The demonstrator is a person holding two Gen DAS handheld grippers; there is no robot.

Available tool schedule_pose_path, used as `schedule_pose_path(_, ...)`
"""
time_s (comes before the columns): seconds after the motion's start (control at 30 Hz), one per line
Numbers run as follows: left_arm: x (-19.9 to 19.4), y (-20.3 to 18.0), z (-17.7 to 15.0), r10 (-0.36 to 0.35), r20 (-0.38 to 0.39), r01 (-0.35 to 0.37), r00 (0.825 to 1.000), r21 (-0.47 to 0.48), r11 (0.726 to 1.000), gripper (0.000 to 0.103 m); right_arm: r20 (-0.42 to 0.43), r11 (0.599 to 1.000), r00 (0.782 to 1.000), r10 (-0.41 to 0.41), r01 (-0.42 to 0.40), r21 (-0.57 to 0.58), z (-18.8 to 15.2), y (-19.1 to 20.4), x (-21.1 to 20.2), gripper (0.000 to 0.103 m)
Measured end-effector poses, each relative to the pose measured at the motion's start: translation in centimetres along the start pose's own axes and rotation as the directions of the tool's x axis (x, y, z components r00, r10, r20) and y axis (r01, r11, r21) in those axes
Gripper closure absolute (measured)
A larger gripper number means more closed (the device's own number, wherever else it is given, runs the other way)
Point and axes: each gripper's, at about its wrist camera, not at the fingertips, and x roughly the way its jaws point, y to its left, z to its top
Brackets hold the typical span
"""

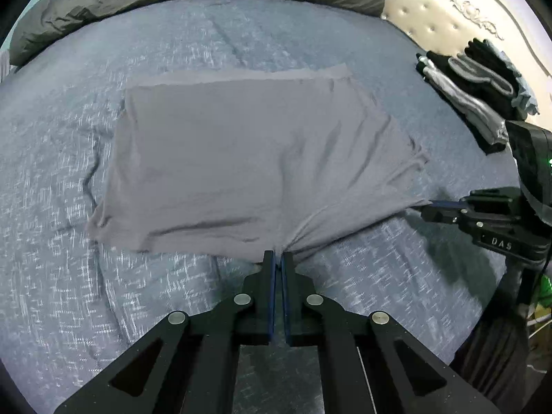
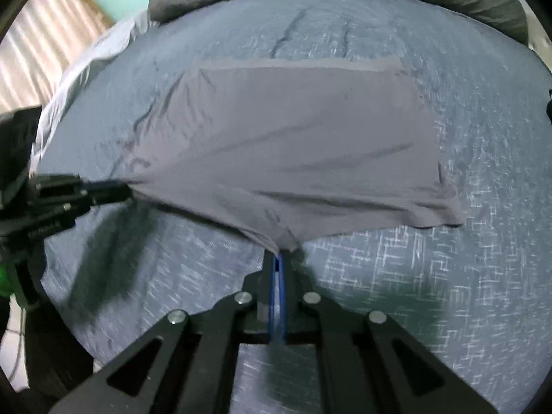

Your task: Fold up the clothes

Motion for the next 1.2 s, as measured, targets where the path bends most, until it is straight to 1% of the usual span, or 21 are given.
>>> schedule_pose_path(0.1,0.7,-0.3,-0.6,0.007,-0.030,-0.007,1.000,0.004,1.000,0.100,-0.043,1.000,0.999,0.005,-0.006,-0.011,-1.1,-0.4,0.6,0.102)
schedule_pose_path(0.23,1.2,-1.1,-1.2,0.009,-0.064,-0.007,0.998,0.029,1.000,0.100,-0.061,1.000,0.998,0.026,-0.026,-0.003,-1.5,-0.5,1.1,0.101)
schedule_pose_path(0.4,1.2,-1.1,-0.8,-0.001,-0.062,0.002,0.998,0.011,1.000,0.099,-0.078,0.999,0.996,0.040,-0.038,0.032,-1.4,-1.2,0.9,0.100)
schedule_pose_path(0.43,1.0,-1.1,-0.6,-0.001,-0.060,0.002,0.998,0.014,1.000,0.099,-0.082,0.999,0.996,0.042,-0.039,0.037,-1.4,-1.4,0.7,0.098)
schedule_pose_path(0.5,0.2,-0.7,-0.3,-0.004,-0.049,0.004,0.999,0.011,1.000,0.096,-0.080,0.998,0.995,0.055,-0.052,0.045,-1.4,-2.1,-0.1,0.096)
schedule_pose_path(0.53,-0.3,-0.3,-0.1,-0.006,-0.041,0.006,0.999,0.003,1.000,0.093,-0.072,0.997,0.995,0.065,-0.061,0.051,-1.3,-2.5,-0.7,0.095)
schedule_pose_path(0.63,-1.6,1.7,0.5,-0.007,-0.009,0.007,1.000,-0.045,0.999,0.075,-0.033,0.993,0.995,0.089,-0.086,0.086,-0.8,-3.8,-2.1,0.093)
schedule_pose_path(0.67,-2.0,2.3,0.7,-0.001,0.001,0.001,1.000,-0.057,0.998,0.072,-0.014,0.989,0.995,0.099,-0.097,0.112,-0.5,-4.3,-2.4,0.093)
schedule_pose_path(0.77,-2.1,5.0,1.2,0.043,0.016,-0.040,0.999,-0.131,0.991,0.072,0.028,0.976,0.994,0.110,-0.113,0.187,0.4,-5.4,-2.6,0.093)
schedule_pose_path(0.87,-1.5,8.1,1.6,0.085,0.013,-0.079,0.996,-0.239,0.968,0.072,0.052,0.964,0.990,0.133,-0.142,0.226,1.2,-5.1,-1.9,0.093)
schedule_pose_path(1.0,-0.6,12.2,1.4,0.156,0.006,-0.143,0.988,-0.369,0.918,0.071,0.018,0.974,0.989,0.149,-0.150,0.172,1.8,-2.2,0.2,0.093)
schedule_pose_path(1.07,-0.2,13.4,1.3,0.157,0.011,-0.139,0.988,-0.409,0.902,0.071,-0.002,0.978,0.989,0.146,-0.144,0.149,2.0,-1.4,1.1,0.093)
schedule_pose_path(1.13,0.1,13.8,1.1,0.155,0.012,-0.136,0.988,-0.419,0.898,0.072,-0.024,0.980,0.990,0.142,-0.137,0.147,1.8,-1.0,2.2,0.093)
schedule_pose_path(1.2,0.6,13.6,0.9,0.144,0.006,-0.130,0.990,-0.392,0.911,0.072,-0.050,0.982,0.990,0.132,-0.124,0.140,1.5,-0.9,3.0,0.093)
